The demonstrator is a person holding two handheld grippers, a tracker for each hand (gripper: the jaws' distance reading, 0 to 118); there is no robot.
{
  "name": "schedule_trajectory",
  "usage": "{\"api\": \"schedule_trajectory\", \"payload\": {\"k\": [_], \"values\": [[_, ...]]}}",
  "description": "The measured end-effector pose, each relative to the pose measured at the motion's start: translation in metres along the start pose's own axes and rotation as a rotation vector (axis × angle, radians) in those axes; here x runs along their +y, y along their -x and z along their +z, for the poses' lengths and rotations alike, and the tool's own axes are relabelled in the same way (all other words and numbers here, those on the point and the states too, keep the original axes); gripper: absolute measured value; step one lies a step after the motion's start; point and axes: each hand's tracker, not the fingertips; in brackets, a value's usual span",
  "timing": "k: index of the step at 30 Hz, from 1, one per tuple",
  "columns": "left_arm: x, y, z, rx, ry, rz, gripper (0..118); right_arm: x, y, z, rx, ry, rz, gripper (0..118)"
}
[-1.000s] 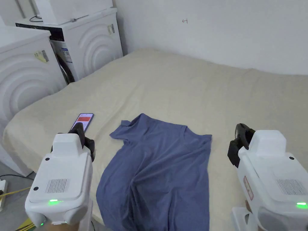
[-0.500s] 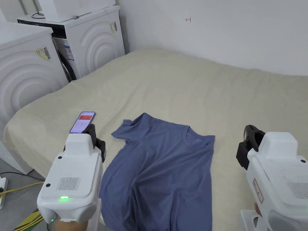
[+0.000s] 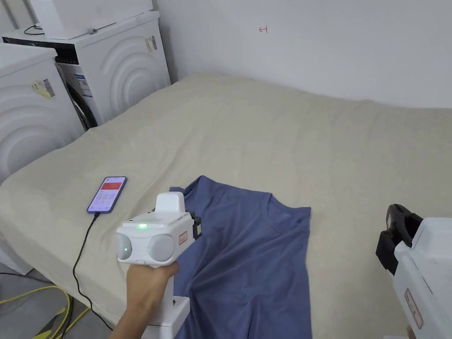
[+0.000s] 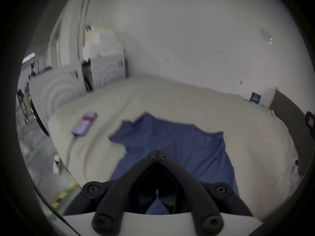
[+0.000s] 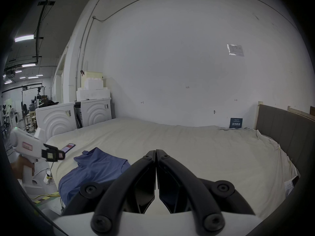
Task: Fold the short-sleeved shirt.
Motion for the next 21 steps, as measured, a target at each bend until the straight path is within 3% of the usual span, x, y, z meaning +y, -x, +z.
{"api": "schedule_trajectory", "payload": {"k": [2,4,5,6,7,8,14,18,21], "values": [[-0.001,0.000,-0.024,-0.036,0.051,0.057,4,-0.002,-0.004,-0.002,-0.010,0.010,0.002,0],[-0.005,-0.003,-0.048,-0.044,0.135,0.064,24,-0.004,-0.008,-0.005,-0.022,0.020,0.004,0],[-0.007,-0.004,-0.058,-0.048,0.164,0.063,46,-0.005,-0.010,-0.005,-0.026,0.023,0.005,0],[-0.009,-0.005,-0.069,-0.055,0.226,0.063,80,-0.006,-0.012,-0.006,-0.031,0.028,0.006,0],[-0.012,-0.008,-0.078,-0.059,0.297,0.066,99,-0.007,-0.014,-0.007,-0.036,0.034,0.006,0],[-0.015,-0.010,-0.087,-0.049,0.352,0.060,111,-0.009,-0.016,-0.008,-0.039,0.037,0.006,0],[-0.036,-0.025,-0.107,0.005,0.427,-0.039,110,-0.016,-0.024,-0.006,-0.060,0.057,0.005,0],[-0.049,-0.034,-0.113,0.039,0.474,-0.119,84,-0.022,-0.030,-0.003,-0.072,0.071,-0.003,0],[-0.050,-0.038,-0.109,0.044,0.453,-0.106,75,-0.024,-0.034,0.001,-0.079,0.079,-0.005,0]]}}
